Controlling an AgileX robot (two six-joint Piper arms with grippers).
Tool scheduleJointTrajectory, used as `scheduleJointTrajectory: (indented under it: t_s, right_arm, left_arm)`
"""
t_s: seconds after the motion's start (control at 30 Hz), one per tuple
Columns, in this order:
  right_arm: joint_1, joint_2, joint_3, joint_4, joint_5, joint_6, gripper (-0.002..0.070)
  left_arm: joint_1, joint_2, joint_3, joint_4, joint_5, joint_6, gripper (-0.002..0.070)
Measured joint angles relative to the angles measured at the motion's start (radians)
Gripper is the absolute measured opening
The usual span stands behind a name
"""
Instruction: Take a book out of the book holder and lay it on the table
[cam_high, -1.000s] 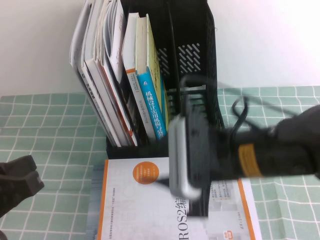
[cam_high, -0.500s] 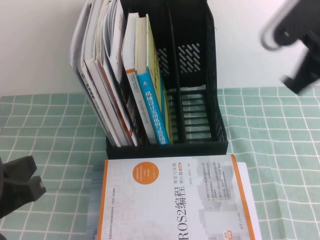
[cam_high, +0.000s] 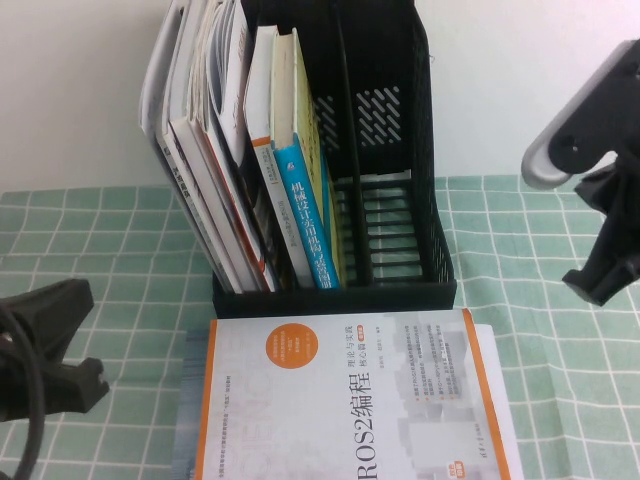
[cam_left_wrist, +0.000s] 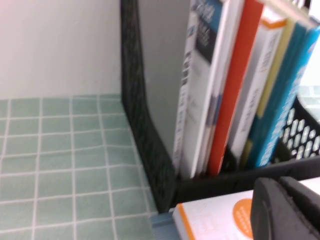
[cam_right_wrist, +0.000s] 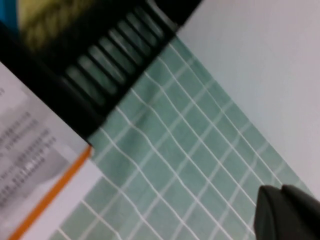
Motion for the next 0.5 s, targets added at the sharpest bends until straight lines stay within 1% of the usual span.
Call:
scheduleJointTrajectory:
  t_s: [0.13,0.23,0.37,0.5]
  right_arm:
    - [0.000,-0.011,0.005,0.048,-0.099,-0.037,-0.0001]
    - [0.000,-0.051,0.050,0.046,-0.222,-0.037,-0.0001]
    - [0.000,-0.143,0.151,0.007,-0.357,0.029,-0.0001]
    - [0.000,-0.265,0.275,-0.077,-0.402,0.156,-0.0001]
  left_arm:
    - [-0.001,-0.035,0.000,-0.016,-0.019,0.011,-0.0003]
    - [-0.001,-0.093,0.000,-0.017,-0.027,0.018,-0.0002]
    - [-0.001,-0.200,0.002,-0.017,-0.041,0.035,-0.0003]
    - [-0.001,-0.314,0.040,-0.017,-0.043,0.043,-0.0003]
